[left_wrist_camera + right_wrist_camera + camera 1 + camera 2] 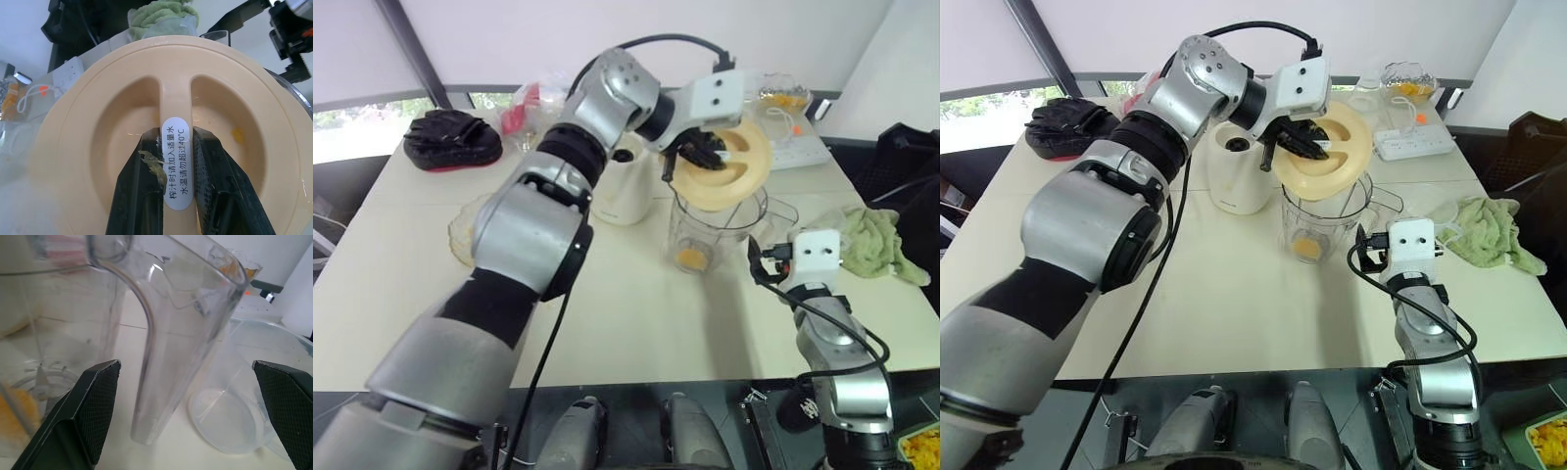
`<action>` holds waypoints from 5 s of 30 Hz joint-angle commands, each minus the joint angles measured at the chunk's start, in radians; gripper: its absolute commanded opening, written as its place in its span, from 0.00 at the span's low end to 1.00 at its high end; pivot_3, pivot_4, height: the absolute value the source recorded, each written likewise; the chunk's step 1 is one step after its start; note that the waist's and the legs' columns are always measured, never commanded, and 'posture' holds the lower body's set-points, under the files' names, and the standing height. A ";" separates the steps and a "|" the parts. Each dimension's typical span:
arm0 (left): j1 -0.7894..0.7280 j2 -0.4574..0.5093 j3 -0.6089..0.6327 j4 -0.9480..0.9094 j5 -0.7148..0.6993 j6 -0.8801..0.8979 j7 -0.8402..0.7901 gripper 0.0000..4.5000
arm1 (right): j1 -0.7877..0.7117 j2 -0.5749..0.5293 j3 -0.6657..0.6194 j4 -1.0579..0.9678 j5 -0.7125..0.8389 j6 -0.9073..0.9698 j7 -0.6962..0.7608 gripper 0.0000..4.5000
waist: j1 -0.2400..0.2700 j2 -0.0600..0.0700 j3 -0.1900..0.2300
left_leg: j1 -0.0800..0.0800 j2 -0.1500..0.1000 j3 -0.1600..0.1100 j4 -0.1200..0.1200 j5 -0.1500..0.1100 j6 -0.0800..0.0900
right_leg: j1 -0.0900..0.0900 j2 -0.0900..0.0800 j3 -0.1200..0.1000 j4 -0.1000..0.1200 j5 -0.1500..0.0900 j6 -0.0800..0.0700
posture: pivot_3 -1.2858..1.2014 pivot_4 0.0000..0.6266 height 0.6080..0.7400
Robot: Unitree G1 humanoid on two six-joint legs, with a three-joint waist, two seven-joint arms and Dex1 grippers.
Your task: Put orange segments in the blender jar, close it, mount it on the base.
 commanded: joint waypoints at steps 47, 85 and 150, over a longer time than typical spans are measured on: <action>0.065 -0.056 -0.007 -0.008 0.044 0.056 0.001 0.05 | -0.078 0.108 0.017 0.059 -0.029 -0.120 -0.048 0.21 | -0.002 0.002 -0.001 | 0.000 -0.001 0.000 0.000 0.001 -0.001 | 0.000 0.000 0.001 0.001 0.000 0.000 | 0.52 0.24 1.00; 0.128 -0.037 -0.020 -0.010 0.045 -0.116 -0.184 0.05 | -0.039 0.113 -0.035 -0.029 -0.002 -0.054 -0.024 0.21 | -0.001 0.003 -0.002 | 0.002 0.000 0.000 -0.001 0.001 -0.001 | 0.000 0.000 0.001 0.001 0.000 0.000 | 0.52 0.24 1.00; 0.181 -0.039 -0.110 -0.047 0.087 0.212 0.210 0.05 | -0.144 0.101 -0.017 0.115 -0.003 -0.113 0.011 0.21 | 0.002 0.003 -0.003 | 0.022 0.000 -0.002 0.000 -0.003 0.006 | 0.024 0.000 0.000 -0.002 0.000 0.001 | 0.52 0.24 1.00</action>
